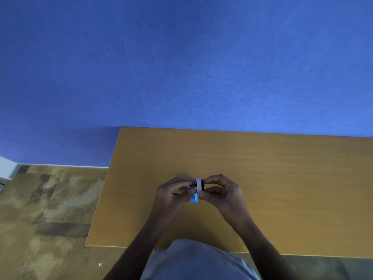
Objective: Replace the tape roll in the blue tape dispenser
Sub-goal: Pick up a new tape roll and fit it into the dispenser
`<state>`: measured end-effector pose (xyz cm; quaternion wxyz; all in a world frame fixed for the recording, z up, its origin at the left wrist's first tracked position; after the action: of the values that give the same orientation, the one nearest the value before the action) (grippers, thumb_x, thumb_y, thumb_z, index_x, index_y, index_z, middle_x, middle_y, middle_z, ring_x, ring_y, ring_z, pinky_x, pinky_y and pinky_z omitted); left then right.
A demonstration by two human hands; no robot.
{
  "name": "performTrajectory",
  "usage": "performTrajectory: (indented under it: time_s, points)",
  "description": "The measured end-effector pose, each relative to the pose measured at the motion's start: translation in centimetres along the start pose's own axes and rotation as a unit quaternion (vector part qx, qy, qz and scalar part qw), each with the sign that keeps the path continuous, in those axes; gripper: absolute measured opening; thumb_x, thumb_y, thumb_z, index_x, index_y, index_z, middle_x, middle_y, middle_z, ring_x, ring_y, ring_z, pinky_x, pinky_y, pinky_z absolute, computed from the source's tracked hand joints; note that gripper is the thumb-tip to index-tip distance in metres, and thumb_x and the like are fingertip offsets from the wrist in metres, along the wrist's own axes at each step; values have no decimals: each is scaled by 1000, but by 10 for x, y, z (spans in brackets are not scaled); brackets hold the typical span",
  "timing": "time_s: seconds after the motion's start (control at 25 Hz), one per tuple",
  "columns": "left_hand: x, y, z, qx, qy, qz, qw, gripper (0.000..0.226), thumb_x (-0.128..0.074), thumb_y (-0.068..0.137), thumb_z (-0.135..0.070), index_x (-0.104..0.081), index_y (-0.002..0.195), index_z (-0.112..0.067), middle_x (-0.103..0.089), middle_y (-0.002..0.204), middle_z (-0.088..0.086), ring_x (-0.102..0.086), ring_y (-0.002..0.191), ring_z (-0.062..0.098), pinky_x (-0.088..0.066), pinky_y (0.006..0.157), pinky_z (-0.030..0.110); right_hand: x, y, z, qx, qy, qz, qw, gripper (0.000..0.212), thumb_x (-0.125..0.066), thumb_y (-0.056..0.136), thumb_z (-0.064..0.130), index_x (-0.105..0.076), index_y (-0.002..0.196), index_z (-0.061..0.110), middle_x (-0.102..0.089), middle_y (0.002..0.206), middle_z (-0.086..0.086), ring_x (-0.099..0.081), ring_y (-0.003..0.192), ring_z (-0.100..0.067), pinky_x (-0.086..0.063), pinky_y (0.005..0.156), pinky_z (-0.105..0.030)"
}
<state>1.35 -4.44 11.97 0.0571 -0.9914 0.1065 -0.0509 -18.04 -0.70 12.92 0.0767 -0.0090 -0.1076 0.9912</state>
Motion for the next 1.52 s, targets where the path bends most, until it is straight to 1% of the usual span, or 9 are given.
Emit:
performTrajectory:
  time_s: [0.08, 0.28, 0.48, 0.72, 0.8, 0.96, 1.12, 1.36, 1.52]
  points:
    - [1, 8, -2, -4, 8, 2, 1000, 16, -80, 89, -27, -86, 104, -25, -80, 98, -5, -76, 84, 12, -62, 70, 32, 0, 7, -2, 3, 11, -5, 1000, 27, -90, 83, -4, -80, 104, 10, -84, 99, -12, -83, 87, -34, -67, 82, -55]
    - [0, 27, -2, -18, 50, 16, 998, 27, -81, 93, -4, -86, 105, -27, -81, 100, -4, -79, 93, 17, -66, 76, 40, 3, 25, -11, 0, 44, -21, 999, 20, -79, 91, -9, -81, 104, 6, -84, 99, -20, -83, 88, -42, -65, 86, -67]
    - [-4, 43, 0, -16, 61, 21, 998, 24, -81, 92, -3, -86, 104, -23, -81, 99, -3, -78, 94, 17, -60, 74, 20, 4, 41, -21, -31, 60, -31, 997, 19, -78, 90, -12, -81, 103, 2, -84, 97, -23, -82, 88, -44, -67, 85, -62]
    - [-6, 57, 11, -5, 66, 33, 997, 23, -82, 92, -5, -85, 106, -24, -81, 100, -5, -79, 95, 20, -66, 75, 32, 5, 55, -23, -24, 60, -16, 998, 19, -78, 88, -13, -79, 106, -8, -84, 94, -23, -84, 85, -37, -68, 73, -36]
    - [-5, 60, 14, -5, 69, 41, 997, 23, -82, 92, -5, -85, 107, -23, -81, 100, -5, -79, 95, 20, -63, 75, 27, 4, 58, -24, -28, 59, -10, 998, 18, -79, 88, -13, -79, 105, -7, -84, 94, -22, -84, 86, -38, -69, 75, -37]
    - [-4, 65, 19, 25, 47, 51, 997, 22, -82, 91, -3, -85, 104, -20, -80, 99, -2, -78, 93, 20, -67, 70, 34, 3, 63, -32, -44, 33, 6, 998, 19, -80, 88, -11, -80, 105, -2, -85, 96, -20, -84, 89, -39, -69, 83, -52]
    - [-3, 72, 34, 51, 52, 56, 996, 26, -83, 87, -1, -85, 100, -23, -81, 98, -3, -78, 88, 14, -63, 66, 30, 8, 76, -47, -38, -66, 22, 997, 24, -86, 83, -3, -82, 102, 11, -85, 92, -12, -84, 83, -32, -65, 82, -63]
    - [-3, 86, 69, 64, 104, 69, 990, 28, -80, 85, -4, -85, 104, -25, -83, 100, -5, -78, 89, 11, -65, 75, 43, 9, 99, -72, 47, -264, 84, 960, 22, -86, 83, 3, -80, 100, 16, -76, 97, 3, -78, 81, -10, -66, 74, -44]
    - [-4, 97, 89, 58, 145, 93, 983, 33, -83, 82, -14, -83, 98, -43, -81, 92, -15, -73, 79, -1, -63, 76, 44, 6, 110, -92, 68, -374, 113, 918, 17, -84, 87, 22, -77, 101, 28, -67, 98, 11, -69, 81, -9, -61, 71, -44]
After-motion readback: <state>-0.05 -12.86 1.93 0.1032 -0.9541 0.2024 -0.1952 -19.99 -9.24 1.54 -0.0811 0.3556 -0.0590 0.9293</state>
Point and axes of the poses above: each hand's wrist, its own y-axis towards the middle knuckle, its own x-axis out of the back of the hand, z = x × y, the point moved 4 cm from there along y, towards the middle knuckle
